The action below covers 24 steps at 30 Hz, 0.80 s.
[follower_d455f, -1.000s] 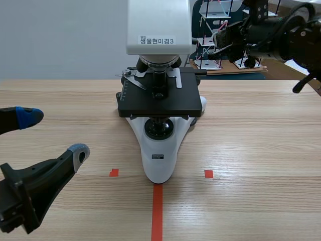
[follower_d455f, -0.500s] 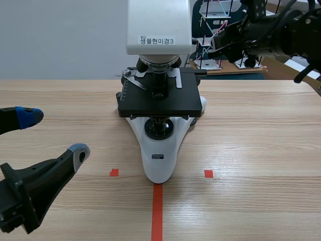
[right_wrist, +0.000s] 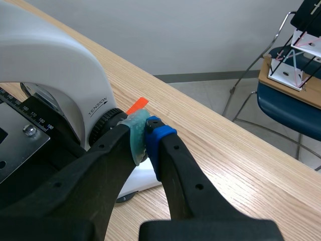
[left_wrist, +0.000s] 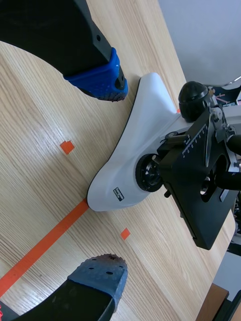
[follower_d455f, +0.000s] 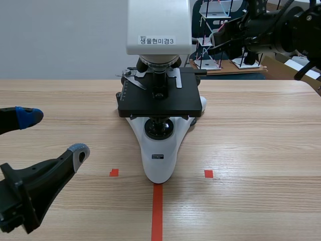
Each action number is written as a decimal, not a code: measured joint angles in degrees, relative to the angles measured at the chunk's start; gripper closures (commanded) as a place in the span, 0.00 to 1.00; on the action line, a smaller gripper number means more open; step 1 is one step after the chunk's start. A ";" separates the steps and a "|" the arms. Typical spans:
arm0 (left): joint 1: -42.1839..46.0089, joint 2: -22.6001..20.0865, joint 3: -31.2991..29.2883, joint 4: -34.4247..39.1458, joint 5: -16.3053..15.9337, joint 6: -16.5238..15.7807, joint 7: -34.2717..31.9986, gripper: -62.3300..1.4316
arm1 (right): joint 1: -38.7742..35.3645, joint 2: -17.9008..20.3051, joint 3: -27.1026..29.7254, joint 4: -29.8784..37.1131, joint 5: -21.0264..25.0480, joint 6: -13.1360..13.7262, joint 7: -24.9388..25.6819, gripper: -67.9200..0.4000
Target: Point at the coarse focus knob
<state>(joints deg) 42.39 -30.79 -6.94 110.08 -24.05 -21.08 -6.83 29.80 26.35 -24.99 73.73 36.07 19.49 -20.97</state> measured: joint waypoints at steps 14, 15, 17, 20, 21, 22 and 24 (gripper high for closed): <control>0.00 0.00 0.00 0.00 0.00 0.00 0.00 0.00 | 0.00 0.00 0.00 0.00 0.00 0.00 0.00 0.99; 0.00 0.00 0.00 0.00 0.00 0.00 0.00 0.00 | 0.00 0.00 0.00 0.00 0.00 0.00 0.00 0.99; 0.00 0.00 0.00 0.00 0.00 0.00 0.00 0.00 | 0.00 0.00 0.00 0.00 0.00 0.00 0.00 0.99; 0.00 0.00 0.00 0.00 0.00 0.00 0.00 0.00 | 0.00 0.00 0.00 0.00 0.00 0.00 -0.22 0.99; 0.00 0.00 0.00 0.00 0.00 0.00 0.00 0.00 | 0.00 0.00 0.00 0.00 0.02 0.00 -1.03 0.99; 0.00 0.00 0.00 0.00 0.00 0.00 0.00 0.00 | 0.00 0.02 0.00 0.00 0.20 0.02 -2.78 0.99; 0.00 0.00 0.00 0.00 0.00 0.00 0.00 0.00 | -0.09 0.02 0.00 0.00 1.29 -0.13 -4.39 0.99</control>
<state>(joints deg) 42.39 -30.79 -6.94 110.08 -24.05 -21.08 -6.83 29.71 26.37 -24.99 73.73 37.36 19.35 -25.36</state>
